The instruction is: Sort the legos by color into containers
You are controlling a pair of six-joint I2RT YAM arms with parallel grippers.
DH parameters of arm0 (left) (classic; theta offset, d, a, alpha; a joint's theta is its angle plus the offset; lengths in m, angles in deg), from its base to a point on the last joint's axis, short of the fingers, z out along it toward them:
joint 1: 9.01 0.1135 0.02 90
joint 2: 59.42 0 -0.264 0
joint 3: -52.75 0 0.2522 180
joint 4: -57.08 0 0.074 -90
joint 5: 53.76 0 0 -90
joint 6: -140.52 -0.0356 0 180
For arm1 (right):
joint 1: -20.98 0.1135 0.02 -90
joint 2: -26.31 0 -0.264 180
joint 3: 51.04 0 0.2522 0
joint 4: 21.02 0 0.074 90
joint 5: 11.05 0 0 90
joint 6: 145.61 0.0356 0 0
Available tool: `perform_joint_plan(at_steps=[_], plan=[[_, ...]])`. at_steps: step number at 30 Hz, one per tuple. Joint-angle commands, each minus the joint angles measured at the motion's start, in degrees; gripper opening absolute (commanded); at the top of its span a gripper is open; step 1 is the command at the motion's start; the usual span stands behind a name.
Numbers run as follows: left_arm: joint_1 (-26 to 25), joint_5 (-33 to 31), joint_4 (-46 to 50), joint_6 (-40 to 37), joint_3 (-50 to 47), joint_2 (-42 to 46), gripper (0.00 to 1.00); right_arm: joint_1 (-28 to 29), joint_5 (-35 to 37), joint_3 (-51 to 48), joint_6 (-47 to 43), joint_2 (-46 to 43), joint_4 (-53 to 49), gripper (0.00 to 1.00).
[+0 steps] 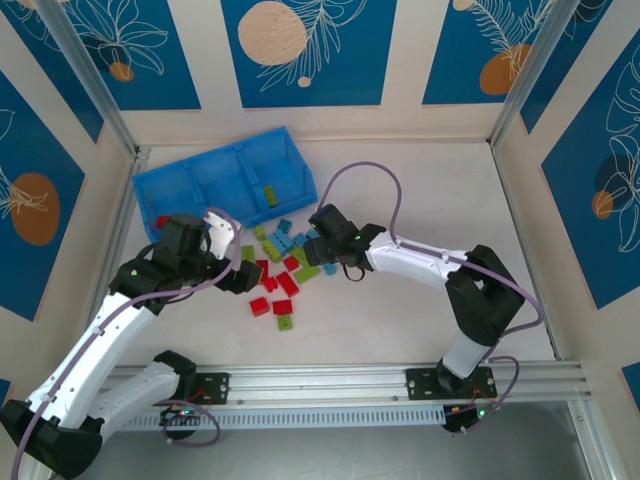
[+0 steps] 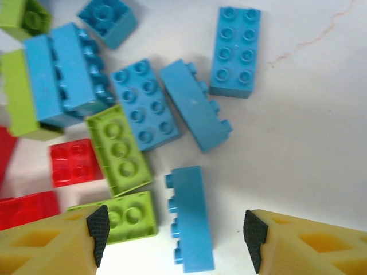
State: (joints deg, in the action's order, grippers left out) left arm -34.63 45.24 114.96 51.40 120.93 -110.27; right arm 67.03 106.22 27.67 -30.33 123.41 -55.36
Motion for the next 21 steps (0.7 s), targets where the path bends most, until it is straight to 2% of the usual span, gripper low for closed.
perform_joint_plan(at_steps=[1,4,7,10,14,18,21], plan=[[0.67,0.81,-0.35,-0.89,-0.1,0.61,1.0,0.17,2.45,1.24,-0.42,5.08,-2.57,0.73],[0.62,0.52,-0.36,-0.82,-0.15,0.58,1.0,0.19,-0.45,2.36,-0.78,8.69,-1.52,0.65],[0.71,-0.64,-0.25,-0.38,-0.1,0.49,1.0,0.19,-0.21,3.39,0.13,11.34,-1.83,0.45],[0.69,-1.35,0.0,-0.27,-0.06,0.27,1.0,0.57,-0.11,3.2,0.86,11.01,-1.35,0.33],[0.67,-1.69,-0.08,-0.2,-0.01,0.36,1.0,2.2,2.9,2.14,0.21,5.35,-0.41,0.27],[0.67,-4.08,-0.26,0.52,-0.1,0.96,1.0,5.02,5.34,2.44,-3.42,-2.59,2.66,0.26],[0.78,-9.74,-0.27,2.1,-0.2,2.01,1.0,6.76,1.52,3.04,-6.42,-6.63,8.91,0.26]])
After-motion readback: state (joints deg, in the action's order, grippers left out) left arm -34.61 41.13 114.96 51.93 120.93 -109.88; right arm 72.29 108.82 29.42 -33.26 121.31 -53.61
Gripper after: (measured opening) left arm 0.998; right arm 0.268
